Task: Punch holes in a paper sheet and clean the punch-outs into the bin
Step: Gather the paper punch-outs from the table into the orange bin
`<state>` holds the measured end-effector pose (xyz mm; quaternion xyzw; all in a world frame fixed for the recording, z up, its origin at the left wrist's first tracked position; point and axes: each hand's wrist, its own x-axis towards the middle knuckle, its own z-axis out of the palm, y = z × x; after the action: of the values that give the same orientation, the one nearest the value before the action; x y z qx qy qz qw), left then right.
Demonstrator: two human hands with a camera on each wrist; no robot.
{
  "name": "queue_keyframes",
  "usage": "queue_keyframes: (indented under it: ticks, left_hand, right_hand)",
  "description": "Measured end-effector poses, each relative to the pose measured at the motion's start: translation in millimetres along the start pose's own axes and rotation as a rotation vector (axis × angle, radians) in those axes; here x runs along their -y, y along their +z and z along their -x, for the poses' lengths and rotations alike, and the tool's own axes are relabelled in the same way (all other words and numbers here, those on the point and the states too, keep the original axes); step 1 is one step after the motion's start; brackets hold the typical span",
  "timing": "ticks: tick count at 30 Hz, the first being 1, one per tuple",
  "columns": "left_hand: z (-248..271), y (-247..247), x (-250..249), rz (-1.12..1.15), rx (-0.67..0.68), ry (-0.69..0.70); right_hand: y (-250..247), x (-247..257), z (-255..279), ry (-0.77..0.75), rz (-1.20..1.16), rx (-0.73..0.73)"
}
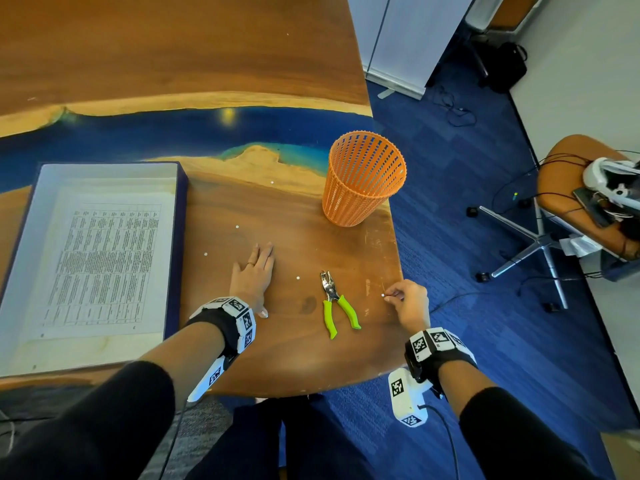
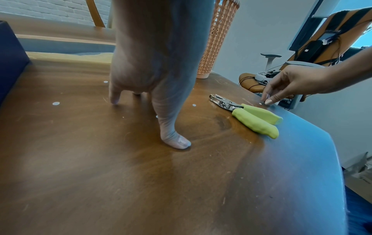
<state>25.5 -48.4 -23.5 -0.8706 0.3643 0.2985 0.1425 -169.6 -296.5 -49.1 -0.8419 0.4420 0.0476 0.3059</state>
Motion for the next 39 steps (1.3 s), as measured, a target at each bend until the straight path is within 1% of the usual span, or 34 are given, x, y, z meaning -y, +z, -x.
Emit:
queue_keyframes:
  ticks: [3, 10, 20, 27, 32, 36, 38, 39]
  left_hand:
    - [0, 0, 0, -0.004, 0.002, -0.003]
    - [-1, 0, -2, -0.007, 0.005, -0.010]
    - [0, 1, -3, 0.007, 0.005, -0.005]
    - [-1, 2, -3, -0.001, 0.001, -0.002]
    - [-1, 2, -4, 0.003, -0.007, -0.002]
    - [0, 2, -1, 0.011, -0.009, 0.002]
    - [0, 1, -1, 0.008, -0.008, 0.006]
    - [0, 1, -1, 0.004, -0.008, 0.008]
  right_hand:
    - [4, -1, 2, -0.013, -0.019, -0.021]
    - [5, 4, 7, -0.036, 0.121, -0.069]
    - [10, 9, 7, -0.067, 0.191, -0.059]
    - [13, 15, 3, -0.043, 0.209, 0.030]
    - [14, 17, 6, -0.019, 0.302, 0.061]
    - [4, 22, 6, 0.029, 0.146, 0.028]
    - [-9, 32, 4, 0.008, 0.083, -0.032]
    - [-15, 38, 2, -0.021, 0.056, -0.091]
